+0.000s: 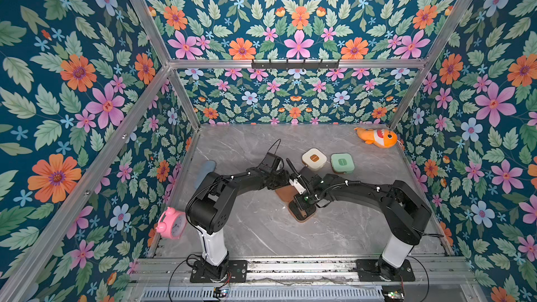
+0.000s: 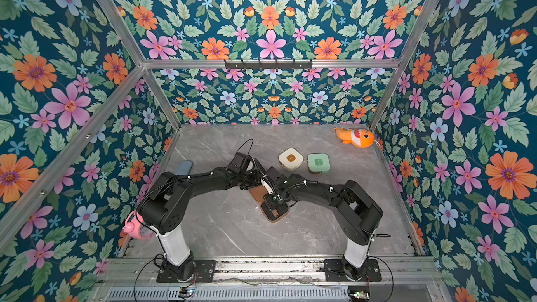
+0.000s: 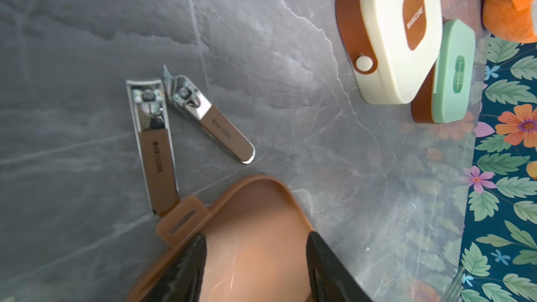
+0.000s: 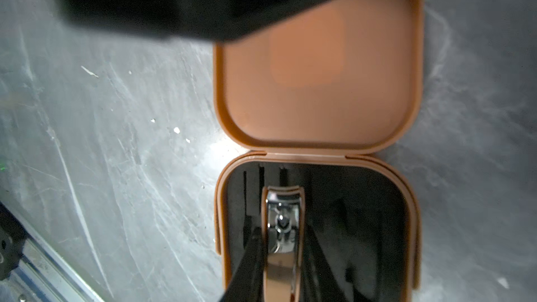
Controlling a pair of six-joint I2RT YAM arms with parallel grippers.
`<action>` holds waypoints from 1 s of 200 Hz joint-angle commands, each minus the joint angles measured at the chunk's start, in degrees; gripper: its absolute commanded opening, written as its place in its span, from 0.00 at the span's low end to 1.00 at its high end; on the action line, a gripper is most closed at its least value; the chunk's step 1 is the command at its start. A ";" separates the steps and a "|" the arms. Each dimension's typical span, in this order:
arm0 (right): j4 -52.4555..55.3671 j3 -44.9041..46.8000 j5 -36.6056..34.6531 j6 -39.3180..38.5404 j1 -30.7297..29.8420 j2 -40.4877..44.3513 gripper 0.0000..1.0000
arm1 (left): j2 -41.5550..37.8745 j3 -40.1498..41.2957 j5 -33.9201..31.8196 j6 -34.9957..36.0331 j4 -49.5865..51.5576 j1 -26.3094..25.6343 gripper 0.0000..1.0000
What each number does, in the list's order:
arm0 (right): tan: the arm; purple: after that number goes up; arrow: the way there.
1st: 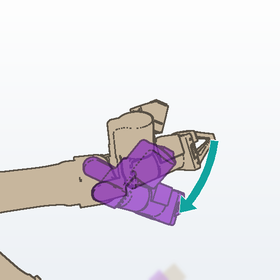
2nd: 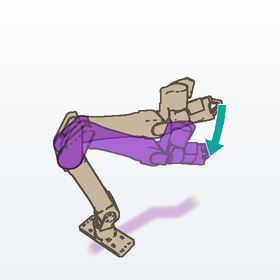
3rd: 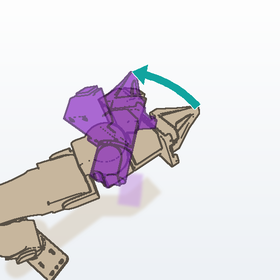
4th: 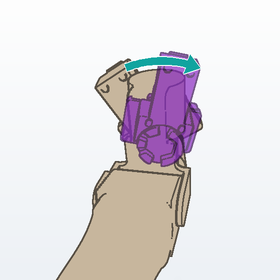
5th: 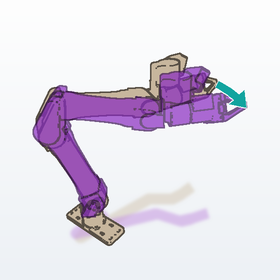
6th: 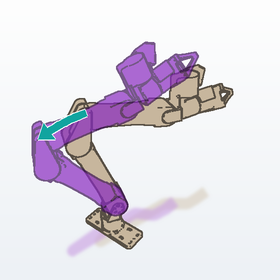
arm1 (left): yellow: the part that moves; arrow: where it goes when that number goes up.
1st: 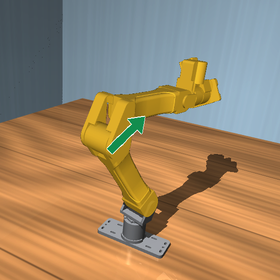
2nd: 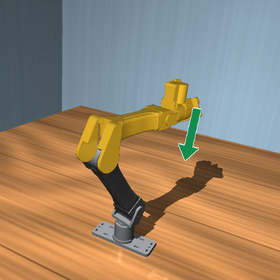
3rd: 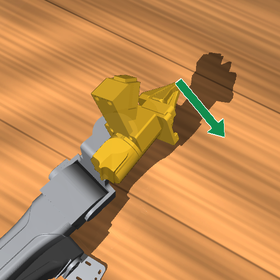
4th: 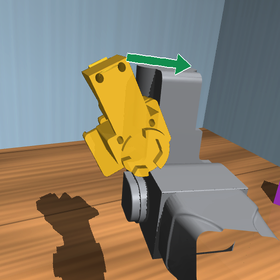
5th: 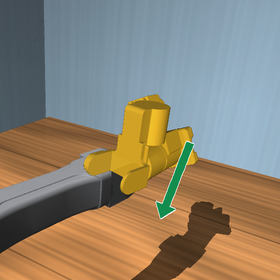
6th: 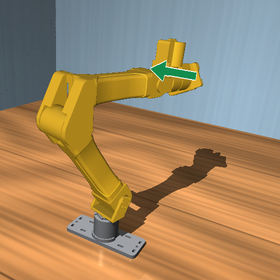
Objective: Organize nail clipper sets
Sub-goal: Place the nail clipper in the storage box.
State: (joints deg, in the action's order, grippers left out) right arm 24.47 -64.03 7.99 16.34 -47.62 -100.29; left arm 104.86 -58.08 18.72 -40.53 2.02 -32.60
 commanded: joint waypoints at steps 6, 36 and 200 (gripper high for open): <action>-2.06 0.17 -1.73 -0.78 -0.11 1.63 0.12 | 0.79 0.25 -1.27 0.48 3.52 0.09 0.59; -3.26 0.92 -3.45 -1.33 -0.15 1.98 0.12 | 0.87 0.22 -1.21 0.80 3.60 0.08 0.58; 1.70 5.75 -3.89 2.15 -2.75 2.57 0.11 | 1.93 0.77 -2.25 0.63 4.92 0.21 0.58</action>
State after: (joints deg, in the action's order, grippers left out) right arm 20.64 -58.96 3.01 16.62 -49.89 -98.04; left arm 105.80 -58.11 19.62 -40.16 0.40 -32.62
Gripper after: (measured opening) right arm 0.205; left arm 0.579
